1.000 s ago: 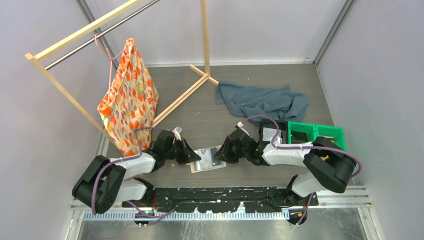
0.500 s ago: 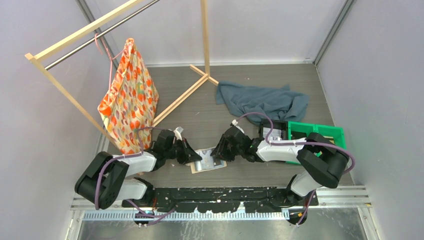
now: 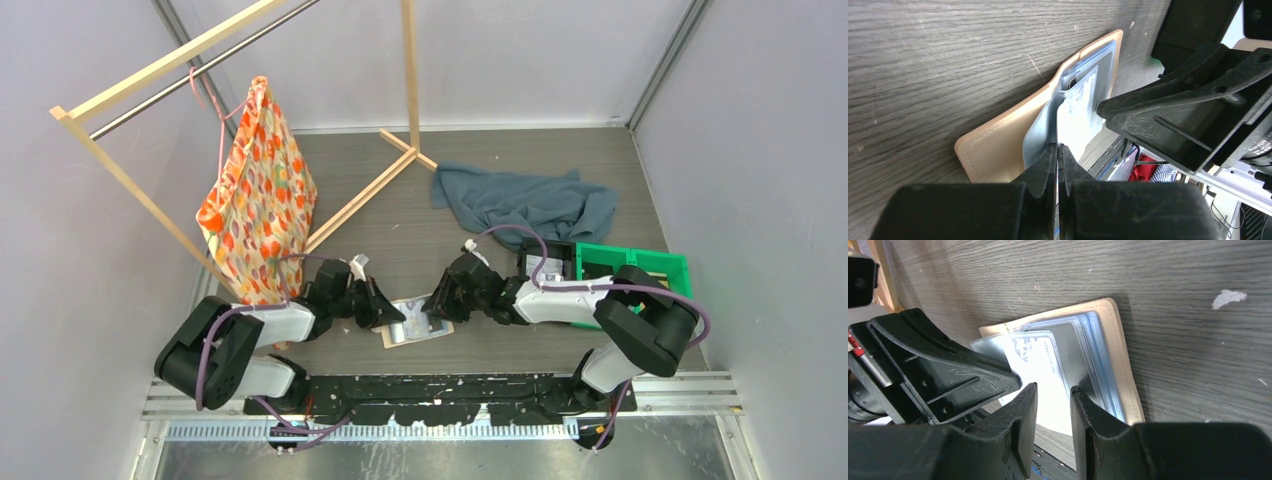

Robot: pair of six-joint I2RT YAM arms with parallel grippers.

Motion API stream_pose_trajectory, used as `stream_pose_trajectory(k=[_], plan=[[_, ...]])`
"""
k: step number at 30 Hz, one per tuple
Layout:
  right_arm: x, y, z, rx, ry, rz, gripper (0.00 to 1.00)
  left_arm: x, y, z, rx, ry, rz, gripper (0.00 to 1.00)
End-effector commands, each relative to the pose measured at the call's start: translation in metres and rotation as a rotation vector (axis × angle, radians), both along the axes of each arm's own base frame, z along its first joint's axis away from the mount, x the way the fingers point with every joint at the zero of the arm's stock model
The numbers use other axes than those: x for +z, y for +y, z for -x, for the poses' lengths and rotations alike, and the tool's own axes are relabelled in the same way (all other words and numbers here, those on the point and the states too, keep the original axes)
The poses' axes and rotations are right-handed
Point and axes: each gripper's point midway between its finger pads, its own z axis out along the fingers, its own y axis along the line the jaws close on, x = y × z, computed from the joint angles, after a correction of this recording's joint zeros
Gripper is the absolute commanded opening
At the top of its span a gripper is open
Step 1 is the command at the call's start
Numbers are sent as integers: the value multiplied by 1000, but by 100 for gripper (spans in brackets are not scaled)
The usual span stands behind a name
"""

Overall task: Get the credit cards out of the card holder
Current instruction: Remove the credit card from the card holder.

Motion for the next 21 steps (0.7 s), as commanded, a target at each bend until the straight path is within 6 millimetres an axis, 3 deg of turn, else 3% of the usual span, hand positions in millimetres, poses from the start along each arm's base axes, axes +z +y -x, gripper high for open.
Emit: stream_pose_trajectory(k=[1, 21], plan=[[24, 11, -8, 22, -68, -53, 36, 1, -5, -2, -35, -22, 24, 1], [27, 26, -6, 64, -80, -67, 38, -5, -6, -2, -48, -11, 17, 1]])
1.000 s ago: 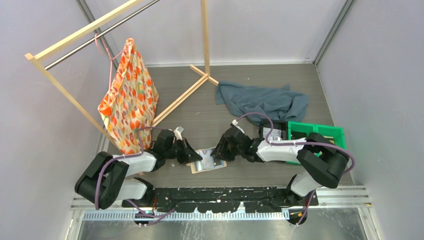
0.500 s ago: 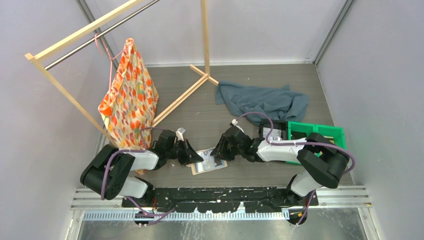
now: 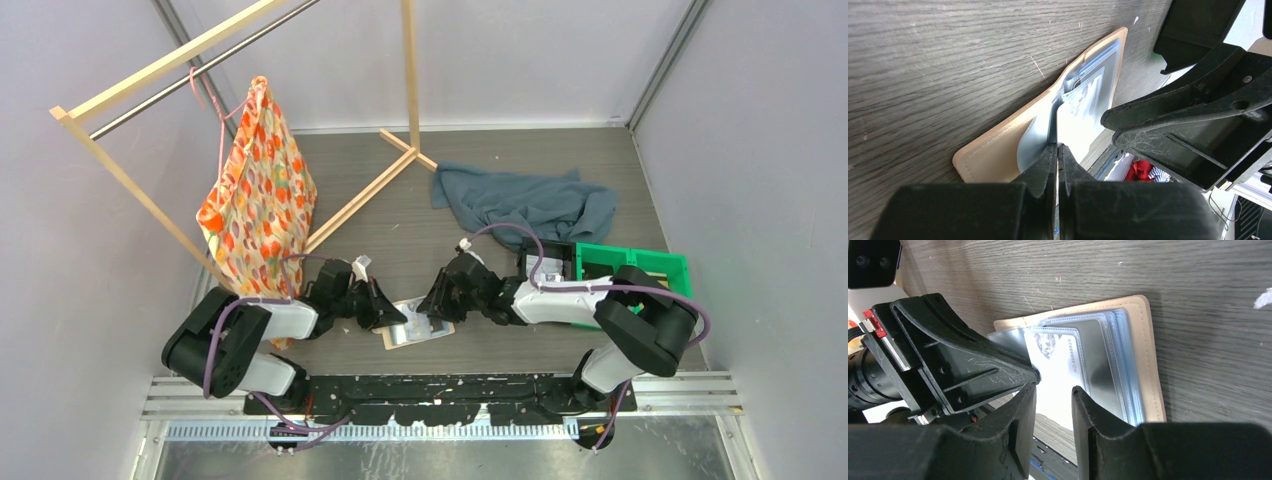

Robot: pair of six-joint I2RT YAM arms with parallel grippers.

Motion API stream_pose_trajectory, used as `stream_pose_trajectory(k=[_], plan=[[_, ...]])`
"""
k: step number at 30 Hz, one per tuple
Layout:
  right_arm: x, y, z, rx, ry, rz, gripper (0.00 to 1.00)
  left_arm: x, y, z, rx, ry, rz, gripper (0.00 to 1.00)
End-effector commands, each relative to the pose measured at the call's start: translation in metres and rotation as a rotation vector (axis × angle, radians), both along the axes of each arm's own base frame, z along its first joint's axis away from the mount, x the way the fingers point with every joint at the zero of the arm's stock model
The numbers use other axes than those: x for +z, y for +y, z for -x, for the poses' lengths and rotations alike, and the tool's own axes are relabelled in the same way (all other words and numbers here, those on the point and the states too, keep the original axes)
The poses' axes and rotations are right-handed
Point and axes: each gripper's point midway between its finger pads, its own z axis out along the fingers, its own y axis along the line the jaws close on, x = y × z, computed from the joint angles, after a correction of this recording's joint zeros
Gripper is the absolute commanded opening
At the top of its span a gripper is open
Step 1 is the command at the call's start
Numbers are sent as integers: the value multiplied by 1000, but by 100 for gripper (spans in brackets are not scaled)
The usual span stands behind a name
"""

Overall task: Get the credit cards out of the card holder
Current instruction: Remove the credit card from the card holder.

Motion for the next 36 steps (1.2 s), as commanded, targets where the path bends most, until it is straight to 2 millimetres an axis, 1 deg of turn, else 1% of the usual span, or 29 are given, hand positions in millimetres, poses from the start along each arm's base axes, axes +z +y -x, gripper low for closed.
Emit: stream_pose_trajectory(k=[1, 3, 5, 9, 12, 14, 15, 19, 24, 36], plan=[[18, 17, -8, 30, -48, -46, 38, 3, -2, -5, -18, -36, 6, 1], [10, 18, -7, 32, -28, -34, 37, 4, -3, -6, -19, -38, 8, 1], [1, 15, -6, 13, -4, -13, 36, 4, -3, -6, -21, -39, 9, 1], [-21, -5, -3, -49, 37, 83, 36, 2, -1, -4, -20, -31, 0, 0], [-29, -16, 1, -63, 59, 118, 36, 1, -1, -3, -24, -26, -5, 1], [-31, -19, 4, -70, 67, 119, 36, 0, 0, -3, -23, -24, -10, 1], [-31, -23, 1, -89, 52, 125, 36, -1, 0, -3, -20, -21, -13, 1], [-34, -30, 2, -103, 48, 142, 36, -3, 1, -2, -16, -17, -18, 1], [-37, -30, 3, -104, 52, 151, 36, -4, 3, 0, -13, -9, -27, 1], [-42, -34, 3, -107, 54, 165, 36, 0, 9, 1, 4, -30, -57, 0]])
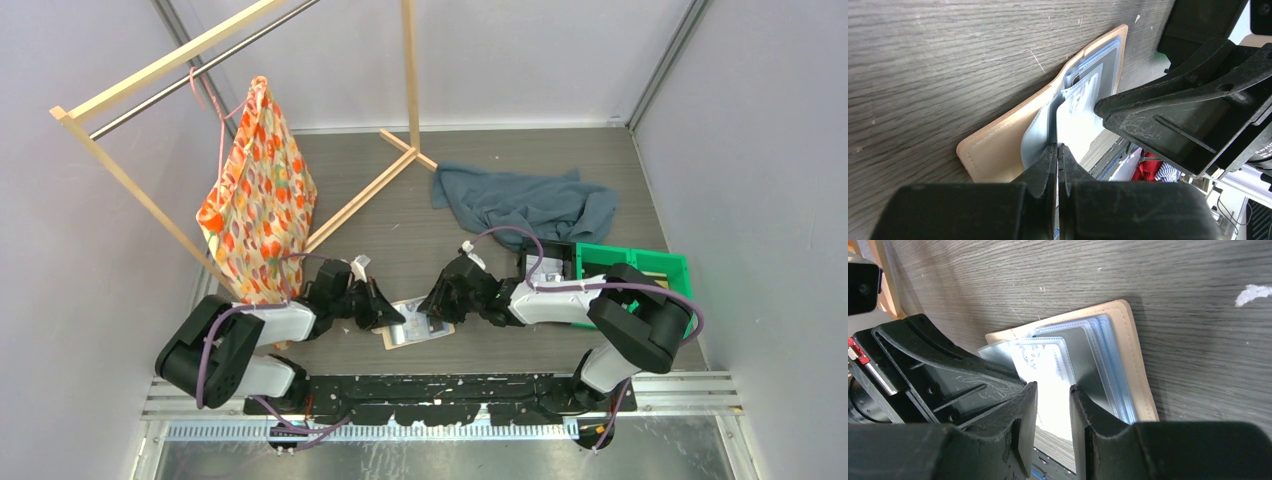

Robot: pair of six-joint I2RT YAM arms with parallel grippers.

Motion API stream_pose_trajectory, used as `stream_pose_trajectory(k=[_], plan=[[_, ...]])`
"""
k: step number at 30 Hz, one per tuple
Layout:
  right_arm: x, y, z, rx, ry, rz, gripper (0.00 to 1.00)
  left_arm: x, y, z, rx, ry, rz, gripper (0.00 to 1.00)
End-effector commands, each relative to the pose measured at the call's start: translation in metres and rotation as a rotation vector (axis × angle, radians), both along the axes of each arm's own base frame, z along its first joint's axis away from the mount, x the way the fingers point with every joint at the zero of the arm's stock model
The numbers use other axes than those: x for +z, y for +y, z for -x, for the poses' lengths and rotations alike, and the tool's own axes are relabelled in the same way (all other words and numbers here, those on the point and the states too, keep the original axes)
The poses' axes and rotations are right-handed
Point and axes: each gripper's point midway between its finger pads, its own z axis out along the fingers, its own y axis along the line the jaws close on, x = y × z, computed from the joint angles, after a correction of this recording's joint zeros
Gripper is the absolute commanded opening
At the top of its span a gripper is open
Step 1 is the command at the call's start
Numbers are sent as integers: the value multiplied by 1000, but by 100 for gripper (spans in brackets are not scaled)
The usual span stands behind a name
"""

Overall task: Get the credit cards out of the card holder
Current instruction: Remove the credit card from the card holder.

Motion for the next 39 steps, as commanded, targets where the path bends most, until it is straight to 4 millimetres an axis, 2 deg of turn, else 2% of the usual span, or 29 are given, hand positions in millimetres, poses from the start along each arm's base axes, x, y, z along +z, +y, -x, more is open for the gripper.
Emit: stream_pose_trajectory(k=[1, 27, 35, 39], plan=[[-32, -32, 10, -32, 38, 144, 36, -2, 7, 1, 7, -13, -37, 0], [-33, -36, 12, -32, 42, 149, 36, 1, 26, 7, 21, 11, -101, 1], [-32, -38, 13, -10, 36, 170, 35, 21, 34, 11, 56, 4, -126, 1], [-27, -39, 13, -3, 27, 173, 36, 22, 36, 14, 55, 1, -131, 0]])
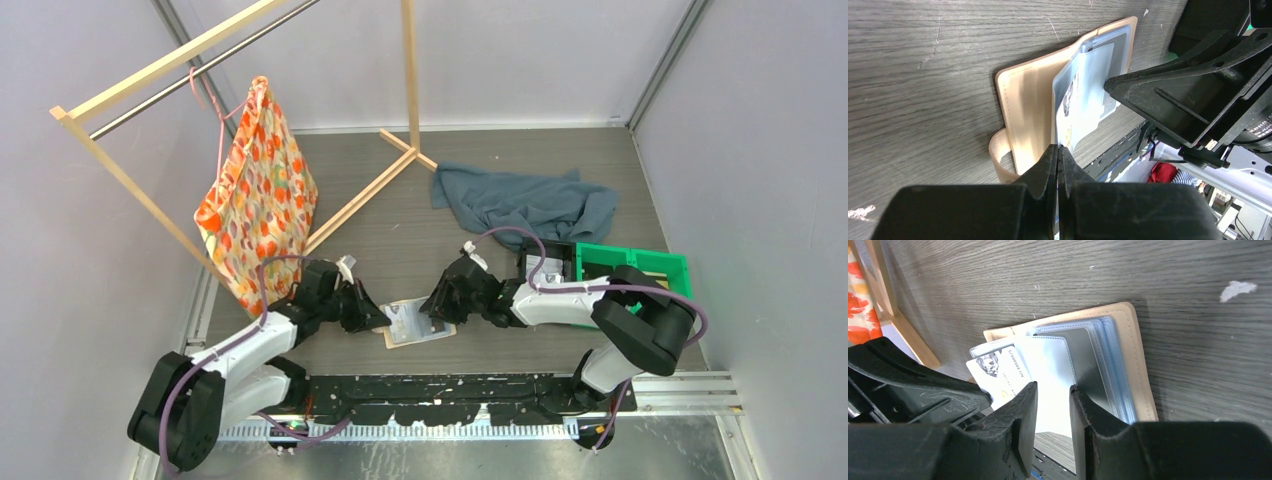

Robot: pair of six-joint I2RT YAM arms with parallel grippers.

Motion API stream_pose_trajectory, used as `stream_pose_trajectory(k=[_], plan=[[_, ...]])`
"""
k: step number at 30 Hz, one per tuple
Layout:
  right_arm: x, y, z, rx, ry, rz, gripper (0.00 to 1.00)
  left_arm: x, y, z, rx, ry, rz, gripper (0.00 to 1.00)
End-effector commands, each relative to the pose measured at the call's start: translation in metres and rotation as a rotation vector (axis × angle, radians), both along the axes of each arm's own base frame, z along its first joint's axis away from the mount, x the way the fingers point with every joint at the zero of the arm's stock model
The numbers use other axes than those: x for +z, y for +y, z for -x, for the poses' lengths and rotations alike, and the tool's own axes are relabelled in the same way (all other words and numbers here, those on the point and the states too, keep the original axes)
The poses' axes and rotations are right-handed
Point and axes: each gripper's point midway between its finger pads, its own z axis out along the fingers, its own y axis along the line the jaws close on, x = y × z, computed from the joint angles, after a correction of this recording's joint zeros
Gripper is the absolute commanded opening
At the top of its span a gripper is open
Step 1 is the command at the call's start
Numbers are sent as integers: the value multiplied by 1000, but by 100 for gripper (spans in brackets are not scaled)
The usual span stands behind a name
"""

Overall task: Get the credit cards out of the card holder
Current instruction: Remove the credit card from the card holder.

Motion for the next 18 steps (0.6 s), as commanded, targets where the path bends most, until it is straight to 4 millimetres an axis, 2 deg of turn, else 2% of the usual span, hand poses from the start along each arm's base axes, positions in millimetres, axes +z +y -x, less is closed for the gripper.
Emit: stream_pose_trajectory(k=[1, 11, 18], plan=[[-26, -35, 12, -4, 33, 168, 36, 2, 4, 2, 2, 15, -23, 0], [-23, -33, 10, 1, 25, 169, 36, 5, -3, 0, -21, 23, 7, 1], [-21, -30, 8, 3, 22, 163, 36, 22, -8, -5, -43, -19, 41, 0]])
